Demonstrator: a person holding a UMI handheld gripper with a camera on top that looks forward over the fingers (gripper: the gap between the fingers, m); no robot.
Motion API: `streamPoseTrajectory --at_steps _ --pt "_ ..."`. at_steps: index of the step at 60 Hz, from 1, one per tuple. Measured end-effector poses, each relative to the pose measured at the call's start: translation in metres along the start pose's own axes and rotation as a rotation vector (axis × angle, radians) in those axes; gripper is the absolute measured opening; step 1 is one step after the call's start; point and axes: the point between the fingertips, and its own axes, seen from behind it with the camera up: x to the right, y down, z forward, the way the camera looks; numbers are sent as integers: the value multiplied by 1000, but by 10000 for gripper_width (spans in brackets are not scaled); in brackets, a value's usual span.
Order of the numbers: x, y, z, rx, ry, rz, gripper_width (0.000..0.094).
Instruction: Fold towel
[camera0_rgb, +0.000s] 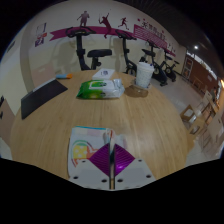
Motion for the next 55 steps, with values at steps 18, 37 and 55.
streamPoseTrajectory --at_steps 18,37,55 --pt "19 -37 -109 37 29 -19 849" --pt "-19 -31 -222 31 -33 44 857" --pt "-25 -21 -227 37 -16 24 858"
